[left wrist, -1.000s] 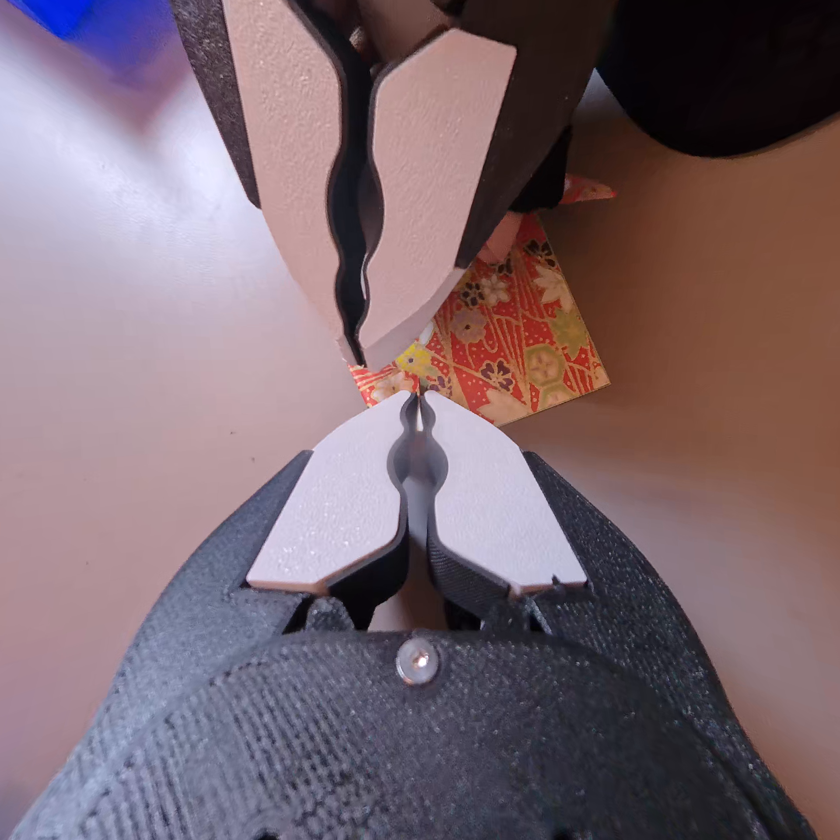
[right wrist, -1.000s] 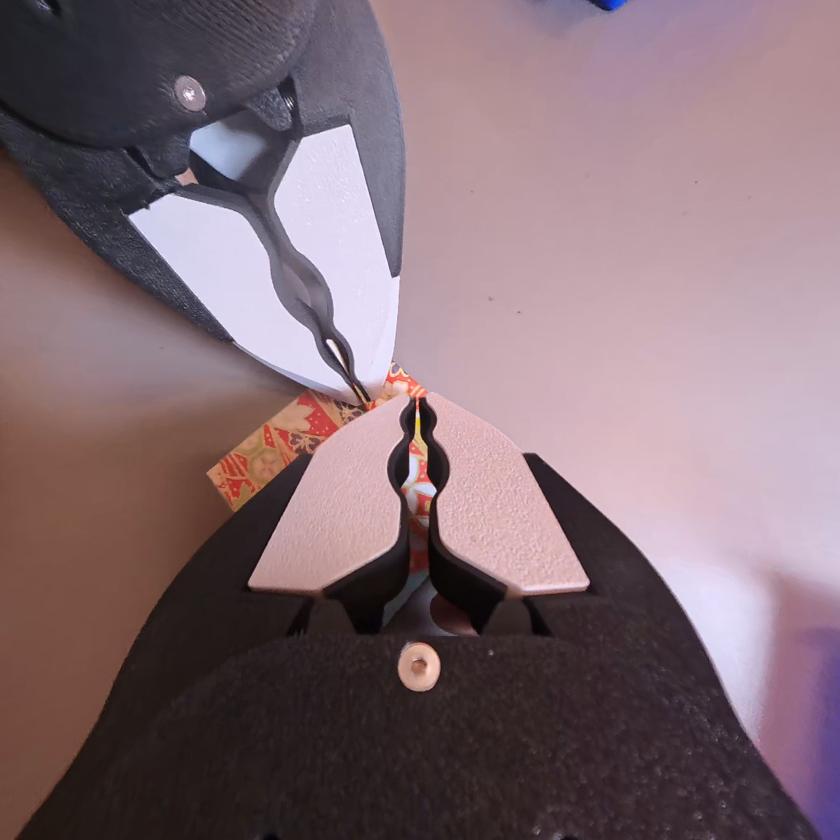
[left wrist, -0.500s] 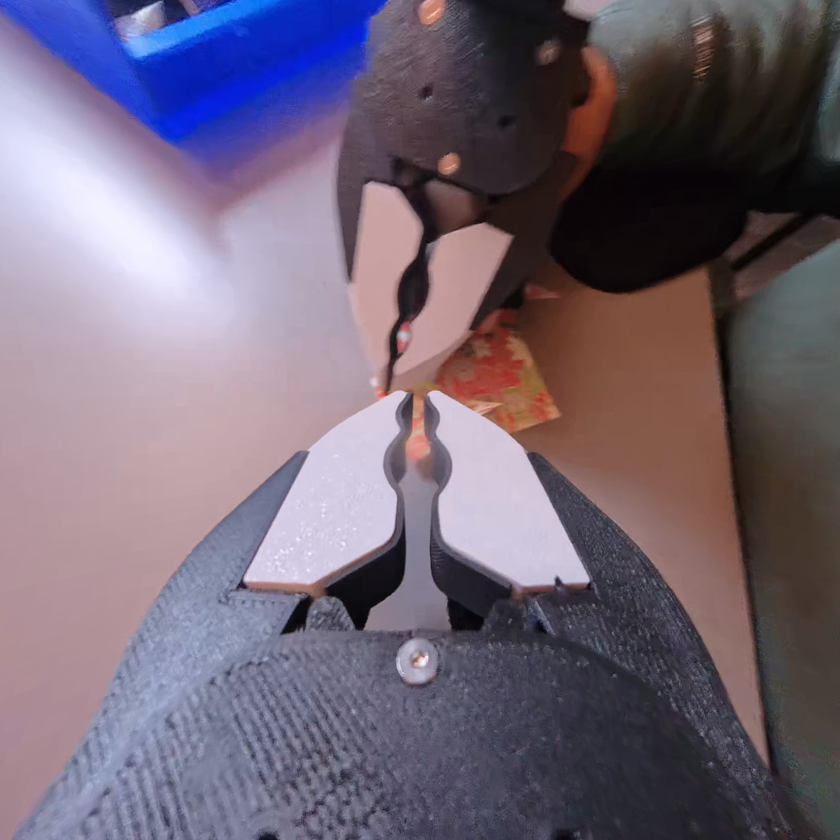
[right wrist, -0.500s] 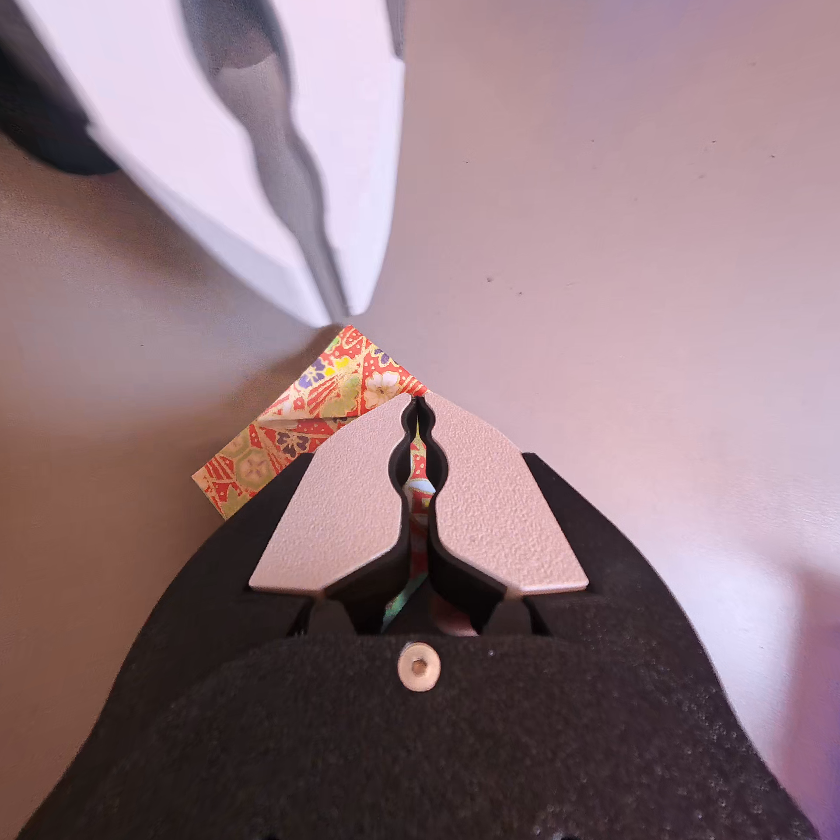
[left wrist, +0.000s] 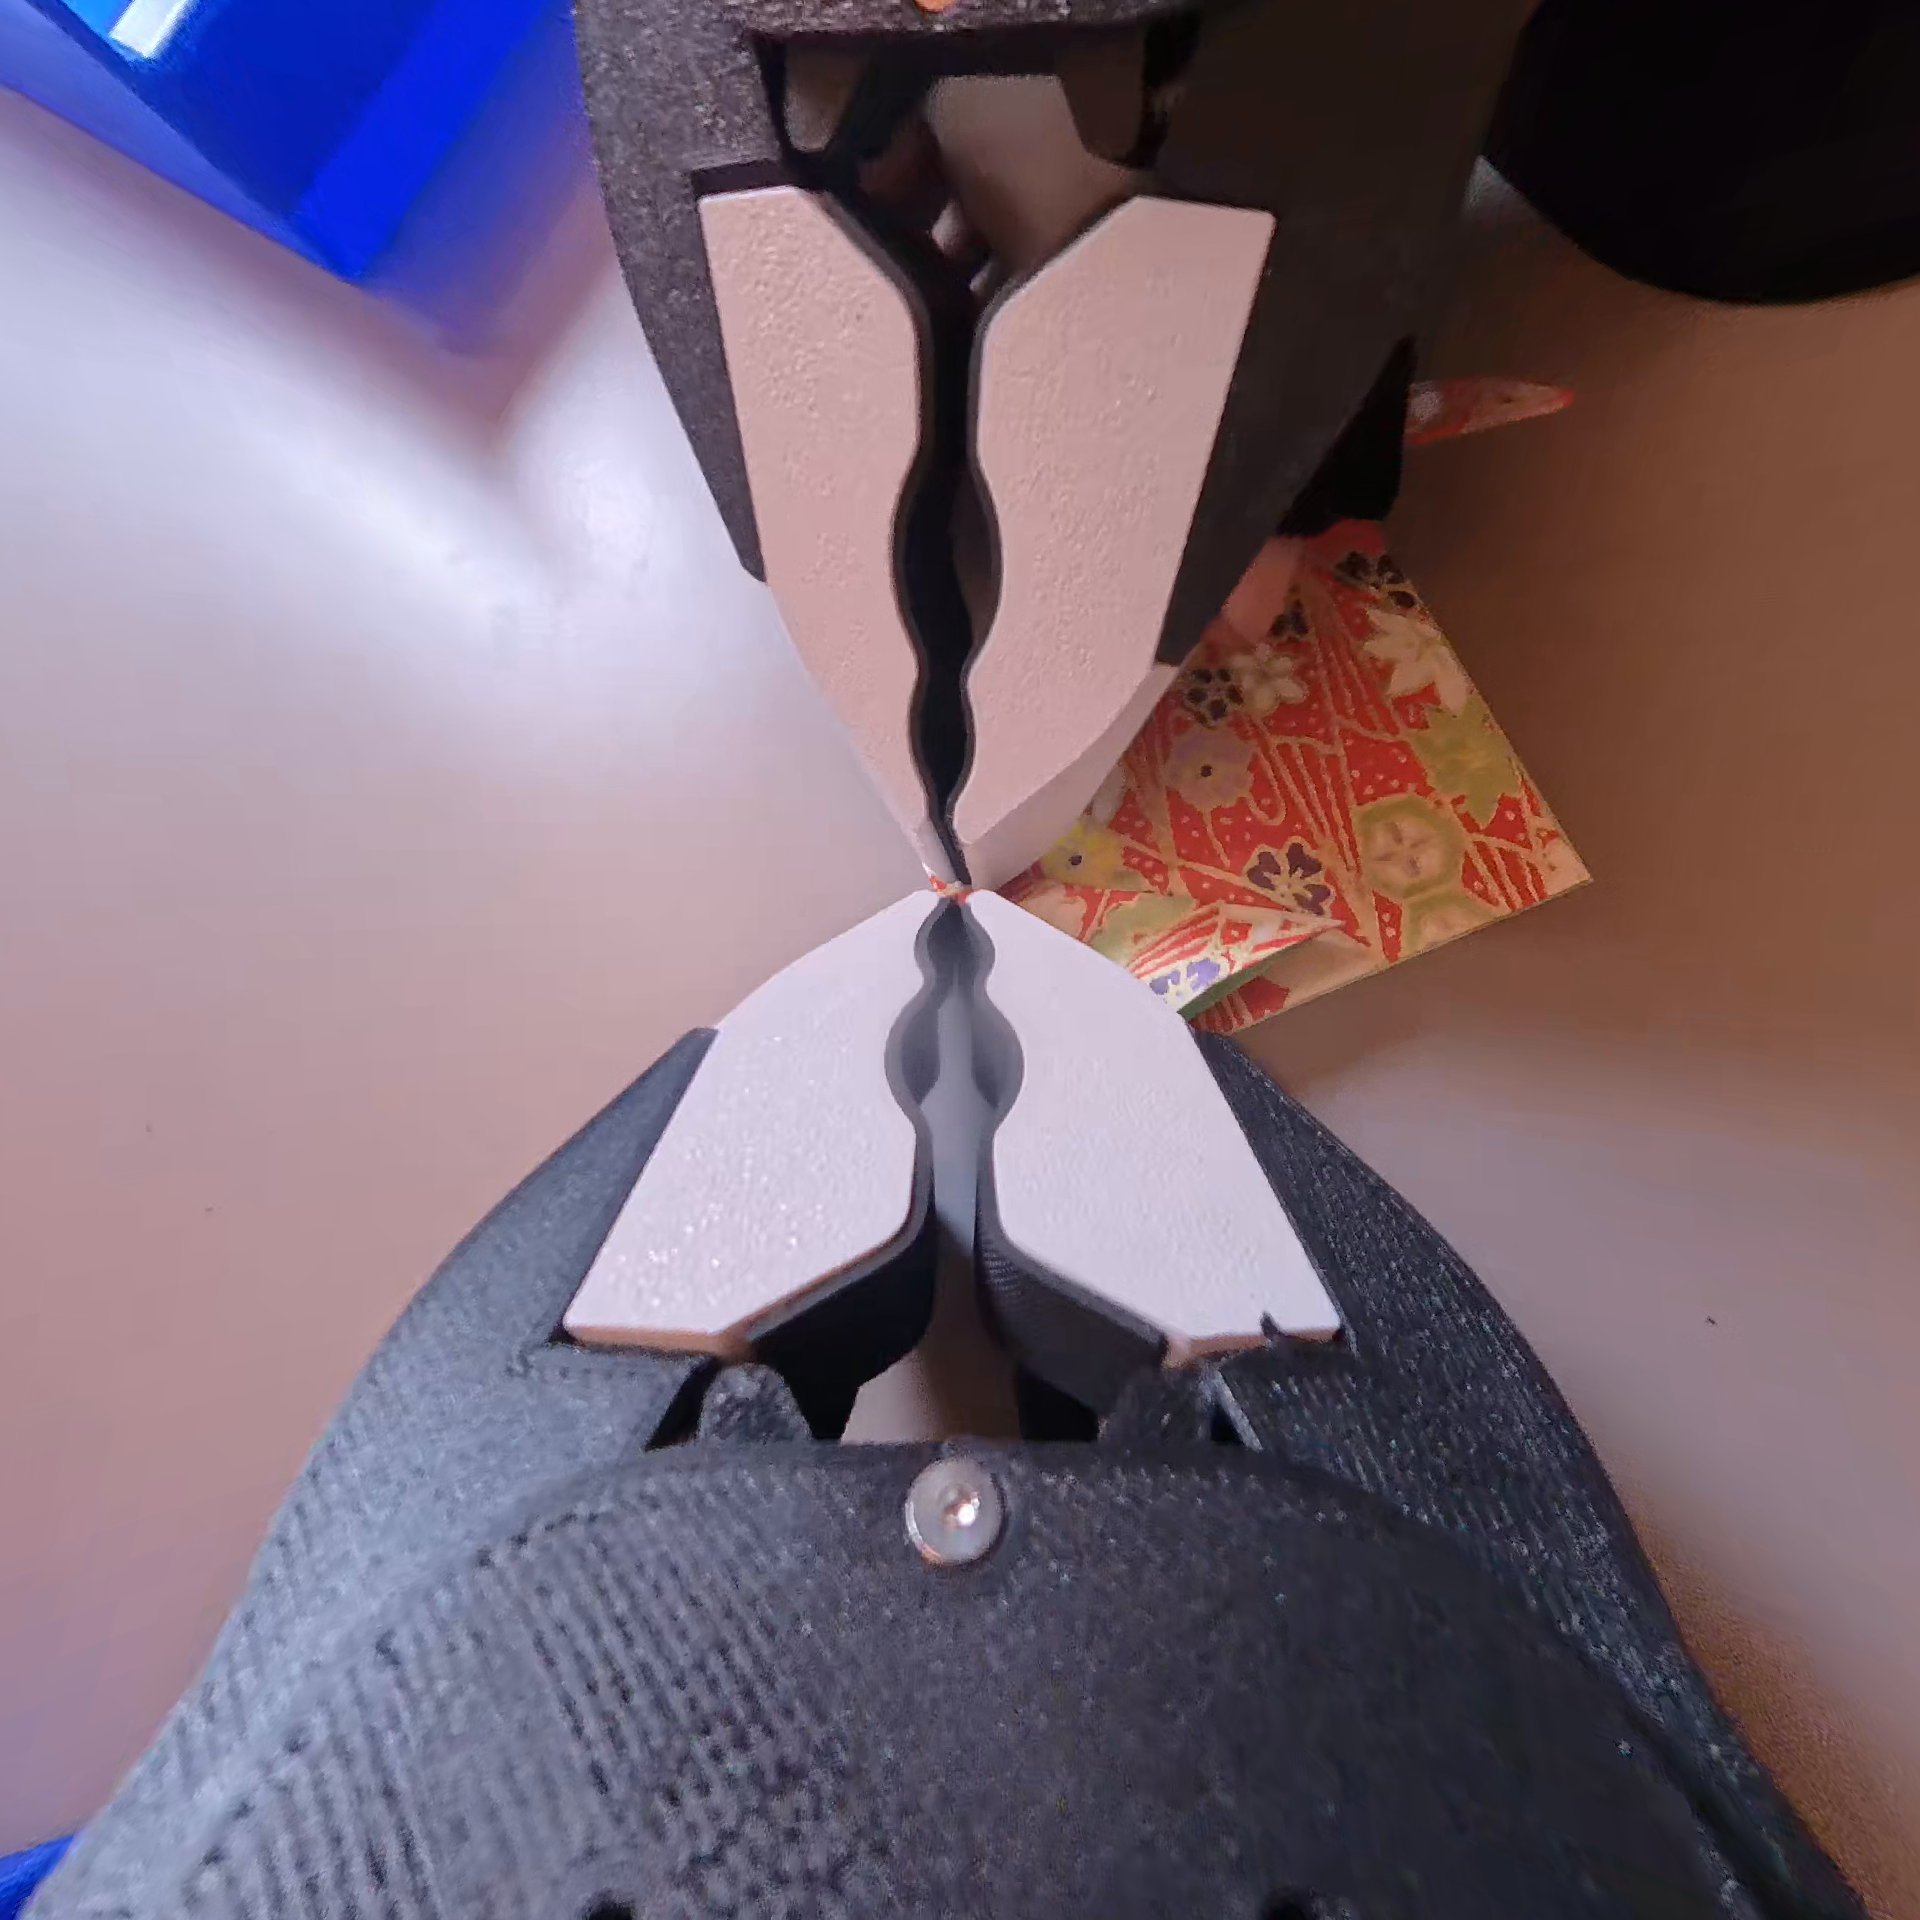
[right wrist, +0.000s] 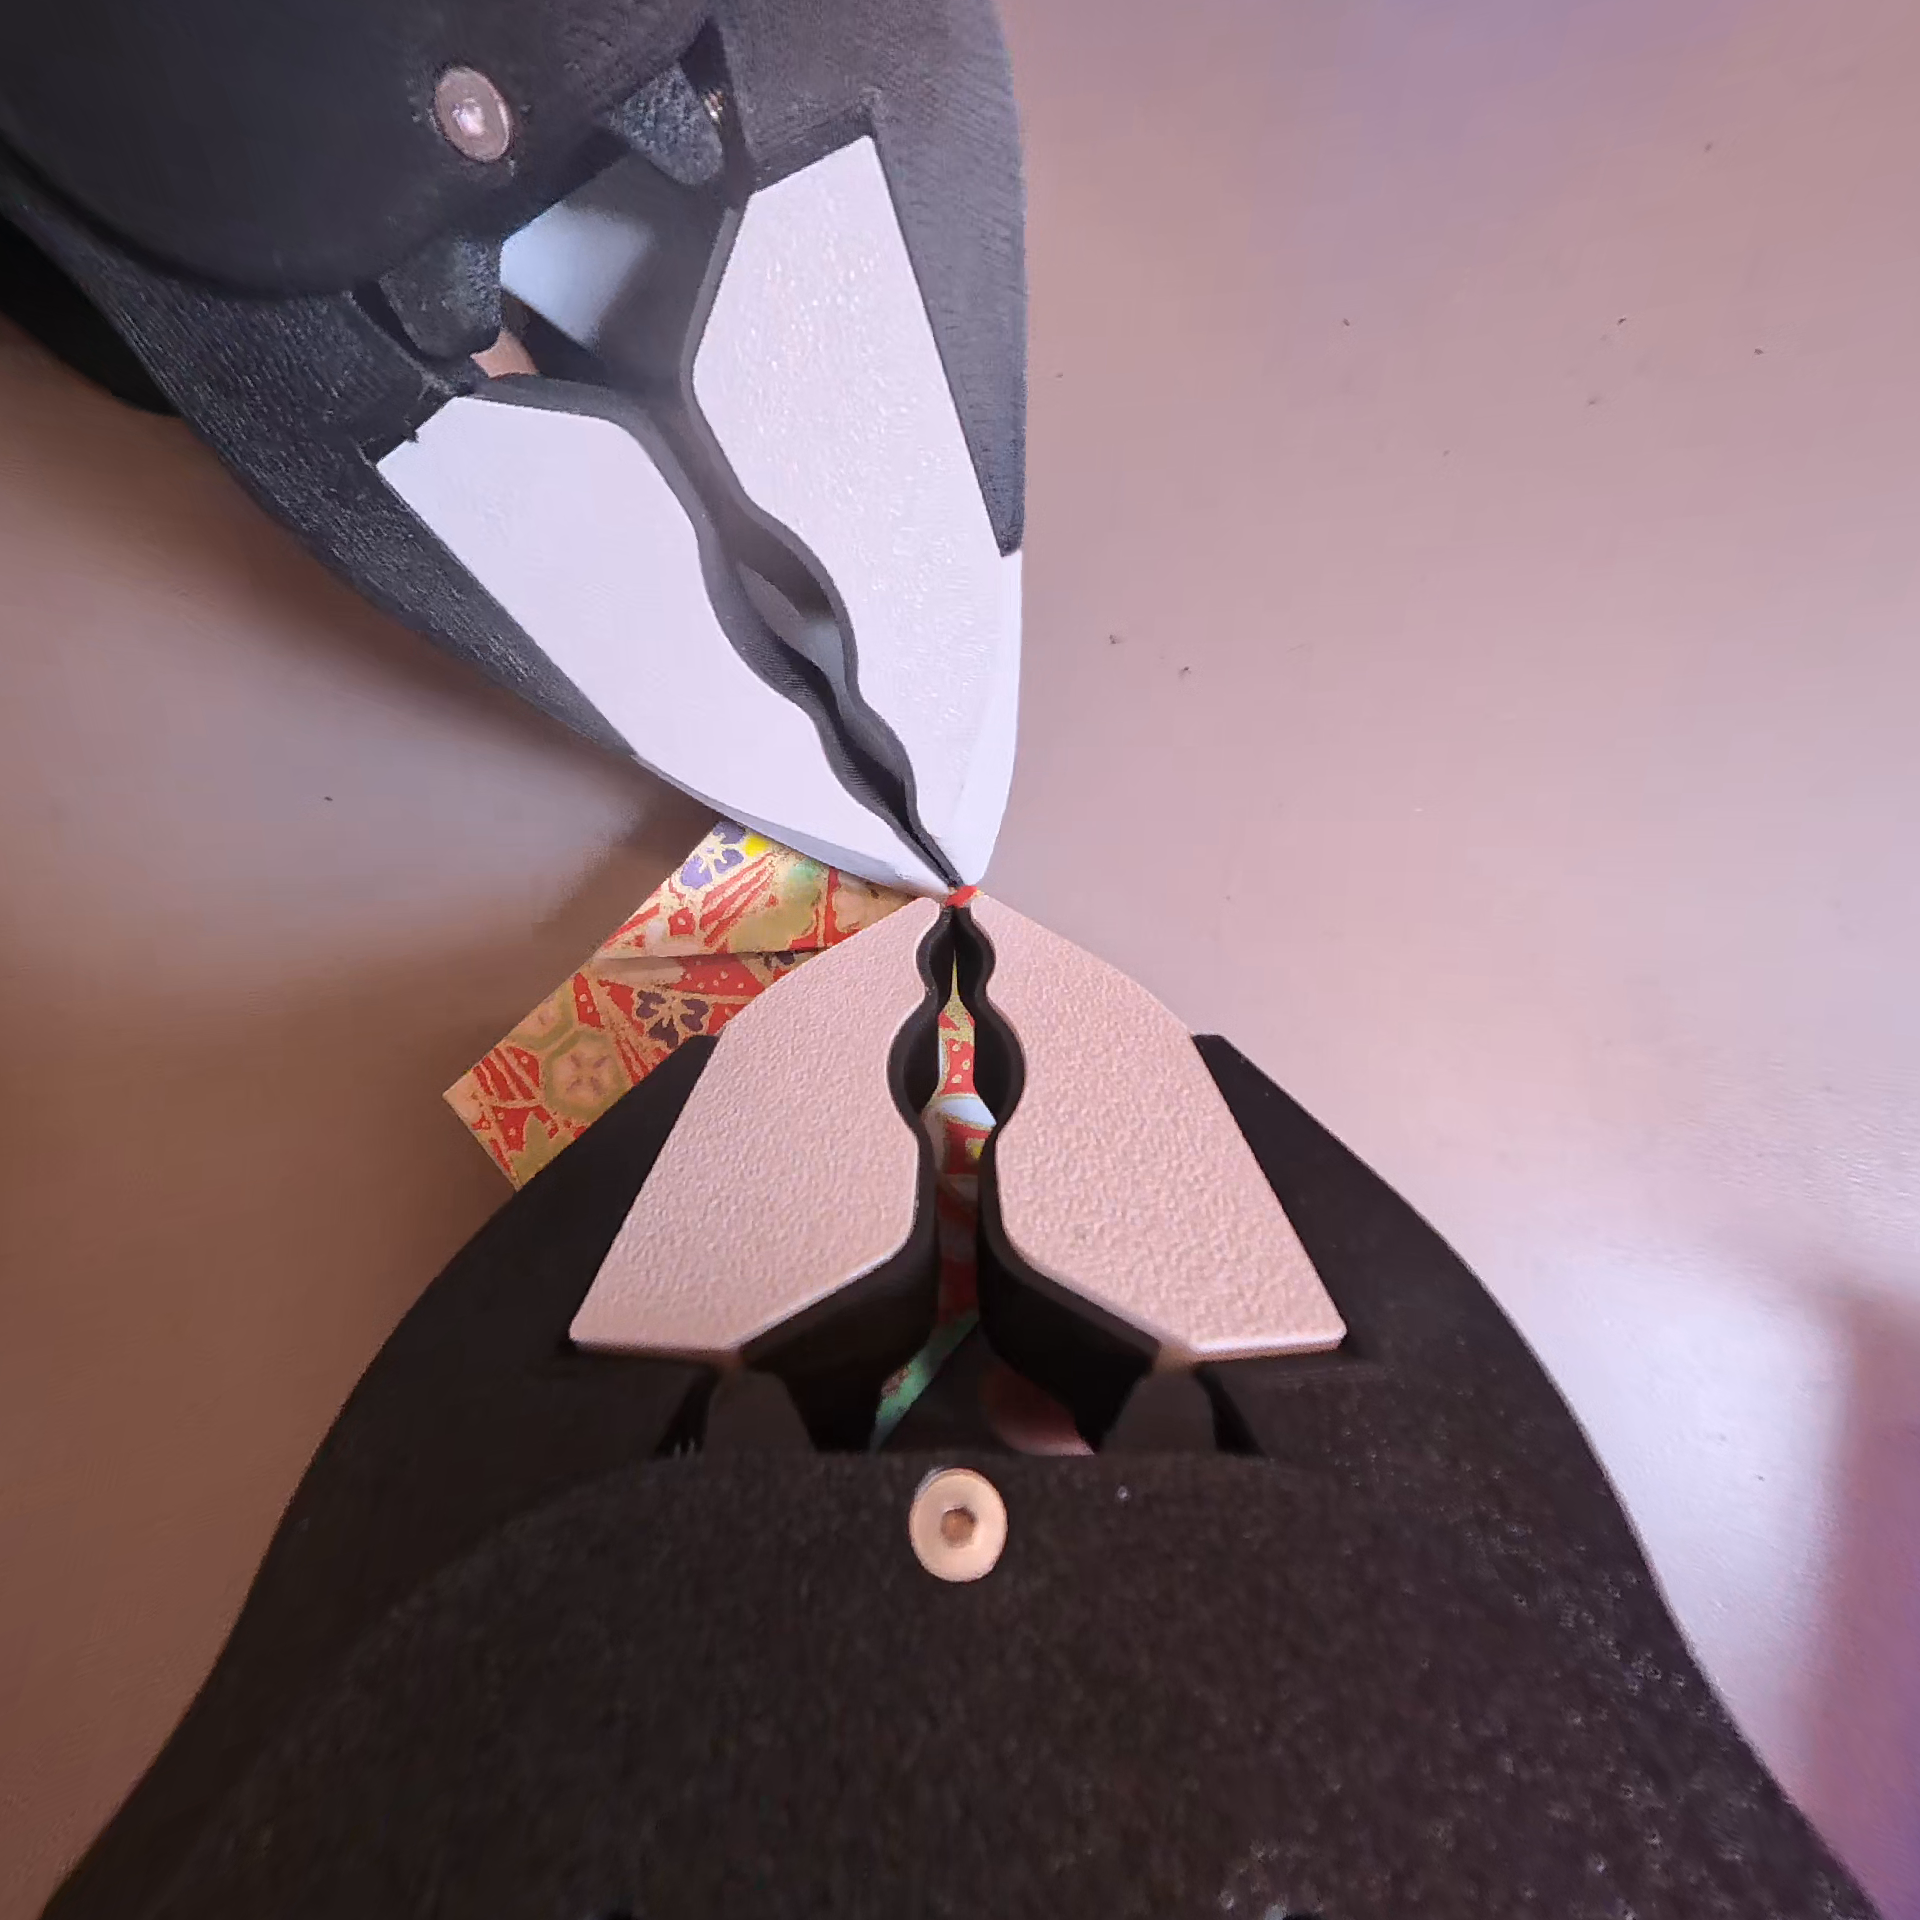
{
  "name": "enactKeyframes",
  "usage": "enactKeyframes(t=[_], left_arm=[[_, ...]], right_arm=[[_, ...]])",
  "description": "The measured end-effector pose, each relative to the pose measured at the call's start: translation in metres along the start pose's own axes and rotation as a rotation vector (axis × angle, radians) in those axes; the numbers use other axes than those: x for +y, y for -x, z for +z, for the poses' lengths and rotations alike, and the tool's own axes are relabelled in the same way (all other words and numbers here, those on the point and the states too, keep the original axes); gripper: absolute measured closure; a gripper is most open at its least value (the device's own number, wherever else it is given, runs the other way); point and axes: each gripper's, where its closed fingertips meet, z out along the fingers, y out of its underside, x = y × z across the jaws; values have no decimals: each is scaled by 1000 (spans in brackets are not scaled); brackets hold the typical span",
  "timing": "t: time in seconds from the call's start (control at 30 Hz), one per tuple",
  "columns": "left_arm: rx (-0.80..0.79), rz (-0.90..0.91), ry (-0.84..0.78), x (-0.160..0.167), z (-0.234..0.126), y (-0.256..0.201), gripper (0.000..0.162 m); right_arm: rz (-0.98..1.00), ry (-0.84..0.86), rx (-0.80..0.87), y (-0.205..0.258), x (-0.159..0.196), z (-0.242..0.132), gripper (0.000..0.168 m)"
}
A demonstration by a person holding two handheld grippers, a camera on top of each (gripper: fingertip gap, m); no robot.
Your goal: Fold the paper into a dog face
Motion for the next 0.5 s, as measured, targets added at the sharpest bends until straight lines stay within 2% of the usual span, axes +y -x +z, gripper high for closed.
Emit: enactKeyframes(t=[0.3, 0.4, 0.5], left_arm=[[51, 1, -34, 2, -3, -7, 162], [58, -4, -36, 3, -4, -8, 162], [55, -6, -35, 4, -5, -8, 162]], right_arm=[[-47, -11, 2, 2, 0, 0, 168], [-89, 26, -23, 9, 2, -5, 157], [-122, 88, -71, 20, 9, -9, 153]])
